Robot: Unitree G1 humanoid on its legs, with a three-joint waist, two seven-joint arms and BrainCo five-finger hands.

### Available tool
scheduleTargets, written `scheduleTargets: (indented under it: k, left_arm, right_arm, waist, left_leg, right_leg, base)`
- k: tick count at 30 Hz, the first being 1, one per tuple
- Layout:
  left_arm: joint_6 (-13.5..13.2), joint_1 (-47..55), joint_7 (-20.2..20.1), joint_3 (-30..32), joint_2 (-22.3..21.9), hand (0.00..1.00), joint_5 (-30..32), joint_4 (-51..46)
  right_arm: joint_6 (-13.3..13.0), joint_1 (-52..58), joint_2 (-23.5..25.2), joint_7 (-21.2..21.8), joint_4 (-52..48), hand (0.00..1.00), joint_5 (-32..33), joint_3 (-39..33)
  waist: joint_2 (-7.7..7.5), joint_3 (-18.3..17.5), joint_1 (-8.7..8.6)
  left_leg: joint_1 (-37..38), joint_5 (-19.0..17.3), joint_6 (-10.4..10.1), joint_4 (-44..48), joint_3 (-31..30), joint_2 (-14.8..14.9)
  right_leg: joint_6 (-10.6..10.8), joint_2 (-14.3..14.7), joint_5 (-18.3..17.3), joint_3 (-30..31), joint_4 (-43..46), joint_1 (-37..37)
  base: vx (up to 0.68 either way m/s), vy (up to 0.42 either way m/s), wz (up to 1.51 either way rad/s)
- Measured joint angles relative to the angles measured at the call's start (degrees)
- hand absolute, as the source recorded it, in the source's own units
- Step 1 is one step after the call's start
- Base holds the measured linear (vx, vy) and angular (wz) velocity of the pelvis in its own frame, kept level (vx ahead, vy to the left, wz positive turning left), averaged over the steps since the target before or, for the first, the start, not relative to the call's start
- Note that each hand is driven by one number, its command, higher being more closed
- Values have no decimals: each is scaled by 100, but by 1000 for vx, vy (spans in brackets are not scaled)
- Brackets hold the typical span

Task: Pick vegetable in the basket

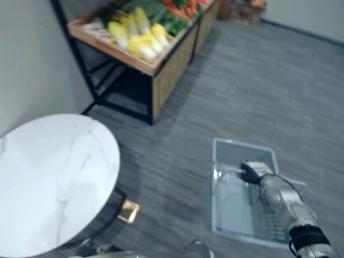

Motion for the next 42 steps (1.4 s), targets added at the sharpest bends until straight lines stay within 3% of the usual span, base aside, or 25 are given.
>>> scheduleTargets:
  k: [2, 6, 7, 8, 9, 10, 13, 15, 17, 18, 19, 22, 24, 25, 27, 28, 29, 32, 33, 34, 35, 37, 39, 40, 42]
  left_arm:
    - [4, -4, 13, 83, -124, 0, -7, 4]
    - [2, -17, 26, 160, -112, 0, -16, -52]
    - [0, -15, 28, 159, -70, 0, -16, -96]
    - [-10, -11, 37, 159, -64, 0, -17, -109]
    - [-30, -6, 85, 150, -53, 0, -23, -101]
    - [-48, 41, 115, 146, -76, 0, -23, -87]
    - [-122, 281, 128, 153, -184, 0, -184, -163]
    - [-130, 356, 125, 151, -240, 0, -228, -224]
    - [-131, 334, 126, 160, -304, 0, -241, -224]
    - [-131, 327, 131, 162, -315, 0, -239, -242]
    - [-182, 293, 140, 136, -366, 0, -212, -294]
    - [-184, 211, 175, 160, -334, 0, -226, -323]
    - [-199, 213, 196, 193, -345, 0, -227, -395]
    - [-240, 282, 198, 147, -364, 0, -220, -502]
    - [-236, 352, 199, -34, -381, 0, -223, -475]
    - [-238, 340, 229, -45, -275, 0, -219, -467]
    - [-239, 326, 228, -64, -216, 0, -216, -457]
    - [-147, 278, 239, -188, 4, 0, -157, -425]
    - [-122, 280, 248, -282, 94, 0, -150, -431]
    - [-116, 279, 242, -394, 183, 0, -136, -456]
    - [-100, 291, 224, -595, 298, 0, -120, -472]
    - [-93, 230, 225, -708, 321, 0, -117, -493]
    - [-92, 113, 228, -701, 327, 0, -119, -502]
    - [-89, 39, 229, -695, 315, 0, -117, -524]
    - [-95, -96, 226, -683, 311, 0, -111, -548]
  right_arm:
    - [68, 142, -1, 3, -97, 100, 16, -9]
    - [44, 407, -1, 0, -434, 100, 35, -20]
    - [39, 433, -3, -10, -507, 100, 40, -18]
    - [39, 449, -6, -13, -536, 100, 40, -12]
    - [51, 447, -8, -16, -549, 100, 39, 1]
    - [64, 421, -9, -19, -574, 100, 40, 79]
    - [55, 259, -9, -30, -584, 100, 81, 588]
    - [7, 197, -12, -29, -625, 100, 81, 701]
    - [-8, 114, -44, -27, -626, 100, 89, 704]
    - [-9, 115, -38, -26, -628, 100, 95, 744]
    - [-61, 108, -140, -26, -658, 100, 190, 783]
    - [-59, 17, -202, -25, -653, 100, 211, 801]
    - [-75, -4, -161, -12, -657, 100, 215, 900]
    - [-96, -57, -153, -11, -648, 100, 252, 941]
    - [-131, -144, -82, -16, -631, 100, 255, 935]
    - [-158, -54, 93, -20, -660, 100, 256, 936]
    - [-175, 13, 151, -30, -686, 100, 258, 921]
    - [-117, 99, 576, -32, -640, 100, 250, 888]
    - [-94, 96, 696, -33, -634, 100, 249, 888]
    - [-50, 86, 776, -37, -600, 100, 249, 882]
    - [-36, 7, 873, -177, -476, 100, 249, 728]
    - [-39, -7, 883, -189, -422, 100, 249, 643]
    - [-61, 37, 887, -210, -421, 100, 250, 616]
    - [-62, 23, 891, -244, -423, 100, 250, 596]
    - [-60, 27, 892, -259, -423, 100, 251, 562]
  waist:
    - [170, 30, -128]
    - [209, 50, -240]
    - [179, 126, -243]
    - [148, 156, -220]
    - [136, 167, -177]
    - [143, 178, -134]
    - [232, 284, 125]
    - [300, 350, 153]
    - [429, 464, 166]
    - [408, 467, 186]
    - [474, 435, 80]
    - [521, 640, 101]
    - [355, 764, 243]
    - [376, 743, 301]
    - [498, 677, 391]
    - [241, 619, 397]
    - [197, 567, 362]
    - [-115, 591, 385]
    - [-220, 599, 384]
    - [-246, 621, 387]
    - [-206, 660, 368]
    - [-206, 668, 356]
    - [-156, 699, 341]
    - [-132, 713, 295]
    - [-120, 719, 172]
  left_leg:
    - [110, 148, -54, 151, 3, 224]
    - [73, 295, 107, 1273, -151, 1033]
    - [47, 494, 339, 1772, -614, 1249]
    - [-77, 527, 359, 2054, -1042, 1305]
    - [-349, 85, -41, 2532, -2036, 1063]
    - [-618, -459, -185, 2774, -3033, 481]
    - [-825, -1238, -151, 2398, -4193, -622]
    - [-926, -1245, -130, 1574, -4320, -912]
    - [-1034, -834, 6, 664, -4404, -980]
    - [-1002, -902, -10, 592, -4328, -1052]
    - [-1117, -1017, 24, 502, -4314, -1214]
    - [-1370, -1342, 145, 1273, -4343, -1160]
    - [-1799, -1446, 148, 2469, -4355, -1040]
    - [-1953, -1594, 6, 2385, -4623, -1046]
    - [-1934, -1499, 144, 1901, -4857, -943]
    - [-1867, -1597, 181, 1797, -4779, -1165]
    - [-1774, -1685, 178, 1710, -4788, -1271]
    - [-1367, -1779, 382, 1449, -4683, -1503]
    - [-1209, -1861, 471, 1450, -4634, -1541]
    - [-918, -1948, 557, 1362, -4669, -1601]
    - [-454, -1993, 629, 1091, -4808, -1625]
    - [-20, -2009, 656, 894, -4933, -1631]
    - [389, -2009, 656, 692, -5051, -1632]
    - [561, -2008, 656, 564, -5154, -1626]
    - [662, -2009, 654, 446, -5358, -1620]
  right_leg:
    - [-63, 100, -379, -16, 331, -1]
    - [-196, 342, -839, 62, 639, 26]
    - [-234, 406, -911, 256, 596, 135]
    - [-234, 426, -923, 399, 529, 200]
    - [-248, 391, -930, 644, 380, 238]
    - [-260, 420, -889, 985, 182, 225]
    - [-319, 763, -780, 1840, -300, 207]
    - [-316, 812, -643, 1945, -396, 190]
    - [-125, 902, -559, 2199, -384, 94]
    - [-68, 865, -525, 2293, -444, 86]
    - [194, 781, -325, 2332, -748, 92]
    - [255, 758, -3, 2364, -1274, 325]
    - [288, 646, 162, 2360, -1752, 815]
    - [315, 622, 184, 2354, -1878, 995]
    - [460, 710, -2, 2390, -1892, 1131]
    - [423, 452, -177, 2382, -1641, 1067]
    - [490, 386, -224, 2361, -1440, 1015]
    - [317, 8, -160, 2611, 1000, -24]
    - [78, -79, 115, 2753, 1751, -298]
    - [0, -135, 926, 2857, 2555, -633]
    - [40, -57, 1104, 2943, 3503, -948]
    - [-148, 177, 394, 2741, 3967, -1128]
    - [-416, 340, -159, 2055, 3654, -1243]
    - [-508, 451, -312, 1684, 2997, -1342]
    - [-406, 664, -211, 1542, 1319, -1432]
  base:
    - [-79, -359, -12]
    - [-45, -334, -24]
    - [-30, -165, -45]
    - [-54, -127, -69]
    - [-60, -50, -92]
    - [-55, -21, -105]
    - [2, 13, -151]
    - [55, 106, -117]
    - [25, 180, -92]
    - [122, 230, -33]
    - [123, 155, -3]
    - [233, 205, 6]
    - [297, 163, 5]
    - [143, 82, -10]
    - [203, 170, -27]
    - [278, 210, -2]
    - [333, 171, 20]
    - [327, 193, 14]
    - [310, 139, 21]
    - [489, 192, 36]
    - [507, 185, 37]
    - [441, 85, 45]
    - [420, 4, 56]
    - [496, -56, 77]
    - [434, -121, 89]
